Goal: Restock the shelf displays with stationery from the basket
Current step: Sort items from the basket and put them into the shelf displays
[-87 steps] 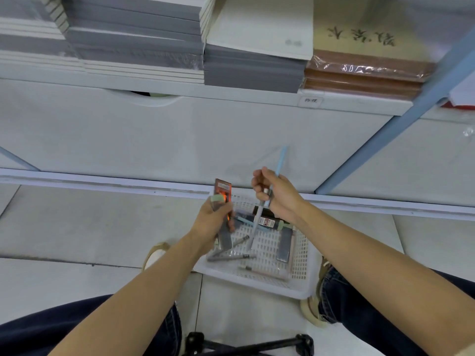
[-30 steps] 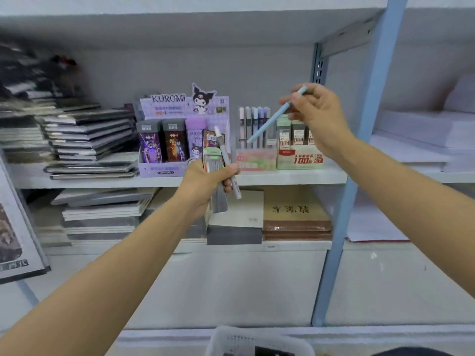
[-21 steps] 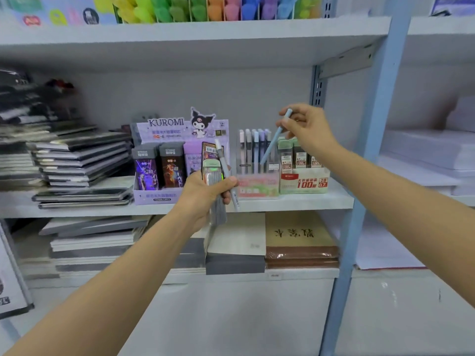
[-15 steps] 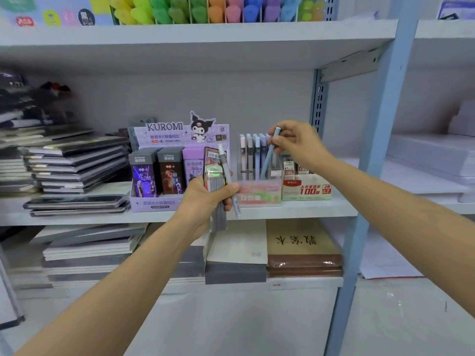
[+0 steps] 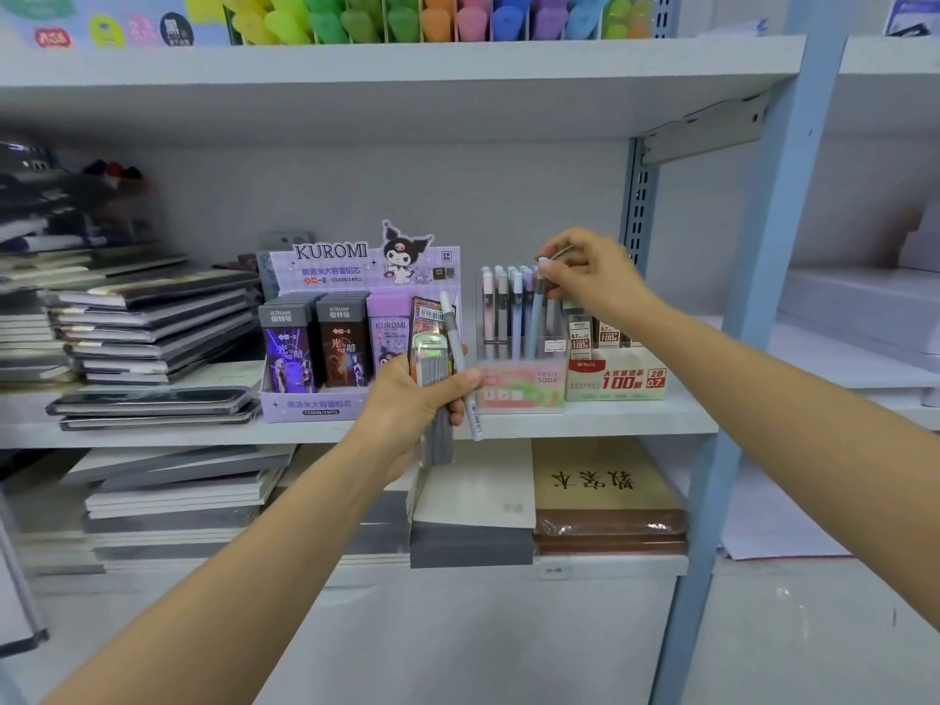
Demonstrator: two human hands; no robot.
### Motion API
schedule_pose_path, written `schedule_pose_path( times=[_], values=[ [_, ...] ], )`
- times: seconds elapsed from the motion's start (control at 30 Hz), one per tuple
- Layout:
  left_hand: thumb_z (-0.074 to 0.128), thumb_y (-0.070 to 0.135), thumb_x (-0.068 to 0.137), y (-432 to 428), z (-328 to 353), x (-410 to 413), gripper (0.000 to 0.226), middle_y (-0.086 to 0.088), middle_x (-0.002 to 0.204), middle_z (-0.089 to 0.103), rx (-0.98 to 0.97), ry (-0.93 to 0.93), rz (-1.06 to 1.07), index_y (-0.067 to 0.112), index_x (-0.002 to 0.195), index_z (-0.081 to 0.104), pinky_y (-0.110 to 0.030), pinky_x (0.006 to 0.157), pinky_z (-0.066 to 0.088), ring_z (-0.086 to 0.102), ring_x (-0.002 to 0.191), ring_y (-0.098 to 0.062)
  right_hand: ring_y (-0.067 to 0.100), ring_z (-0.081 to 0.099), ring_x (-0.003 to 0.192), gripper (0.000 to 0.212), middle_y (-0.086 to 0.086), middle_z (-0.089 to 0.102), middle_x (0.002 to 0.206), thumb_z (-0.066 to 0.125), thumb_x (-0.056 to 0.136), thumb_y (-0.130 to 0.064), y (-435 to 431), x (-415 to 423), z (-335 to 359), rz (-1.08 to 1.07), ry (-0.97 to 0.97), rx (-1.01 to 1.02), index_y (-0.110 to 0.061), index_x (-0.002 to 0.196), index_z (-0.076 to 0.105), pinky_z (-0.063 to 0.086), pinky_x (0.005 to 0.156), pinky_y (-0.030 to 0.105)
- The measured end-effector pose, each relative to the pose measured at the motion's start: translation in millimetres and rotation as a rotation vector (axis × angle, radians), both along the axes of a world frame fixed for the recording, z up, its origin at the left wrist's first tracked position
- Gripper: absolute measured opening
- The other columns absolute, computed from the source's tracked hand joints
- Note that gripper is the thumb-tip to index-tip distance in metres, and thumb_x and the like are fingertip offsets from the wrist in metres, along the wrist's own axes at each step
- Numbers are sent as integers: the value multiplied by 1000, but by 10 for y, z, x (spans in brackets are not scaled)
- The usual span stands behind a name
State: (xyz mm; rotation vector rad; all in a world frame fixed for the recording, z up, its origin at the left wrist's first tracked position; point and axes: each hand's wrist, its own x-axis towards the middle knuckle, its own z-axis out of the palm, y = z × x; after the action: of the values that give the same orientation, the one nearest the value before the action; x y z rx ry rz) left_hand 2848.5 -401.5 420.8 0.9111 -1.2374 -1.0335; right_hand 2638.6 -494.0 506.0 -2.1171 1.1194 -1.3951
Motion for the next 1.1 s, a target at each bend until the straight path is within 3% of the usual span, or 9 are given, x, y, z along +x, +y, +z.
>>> schedule_pose_path(
  times=[0.1,0.33,0.5,0.63,0.73,0.9,1.1],
  values=[
    [74,6,78,-4,8,7,15,-5,65,68,9,9,3,3,92,68,-22,51,51,54,48,-12,13,67,77,12,10,70,95,64,91,-15,-31,28,42,-43,17,-29,-9,101,64,57,68,18],
    [73,4,81,-5,19,-15,12,-4,63,68,3,-1,2,4,92,68,-22,51,51,53,47,-11,20,68,83,16,8,71,90,75,83,-18,-92,100,-62,-121,24,-15,-7,91,68,57,79,29],
    [73,5,80,15,21,-47,13,-4,60,66,4,-17,-7,1,91,67,-22,50,51,53,46,-12,5,57,74,24,-2,64,88,75,83,-25,-44,72,-73,-153,-13,-83,-12,101,65,47,69,16],
    [76,7,78,33,31,-97,14,-5,60,66,3,-52,-4,1,87,66,-22,49,51,53,45,-12,8,62,69,17,-1,69,85,66,89,-28,212,94,-86,25,-164,-20,-15,100,63,50,62,17],
    [79,7,76,54,36,-188,14,-8,63,65,-2,-74,-17,4,80,66,-22,48,50,53,45,-11,10,66,63,30,2,74,82,69,87,-30,423,185,-153,196,-139,136,-10,107,59,52,55,20],
    [79,5,76,127,51,-280,14,-3,57,63,-27,-70,-35,10,76,66,-22,46,49,52,44,-10,12,67,64,39,5,72,75,73,84,-10,556,227,-242,302,-146,227,-6,119,57,53,60,21],
    [74,0,79,216,58,-280,25,-6,64,70,26,6,-66,6,101,65,-20,45,48,50,42,-9,15,70,77,16,8,73,87,65,90,-11,554,19,-209,296,-314,232,-8,106,67,56,68,21]
  ],
)
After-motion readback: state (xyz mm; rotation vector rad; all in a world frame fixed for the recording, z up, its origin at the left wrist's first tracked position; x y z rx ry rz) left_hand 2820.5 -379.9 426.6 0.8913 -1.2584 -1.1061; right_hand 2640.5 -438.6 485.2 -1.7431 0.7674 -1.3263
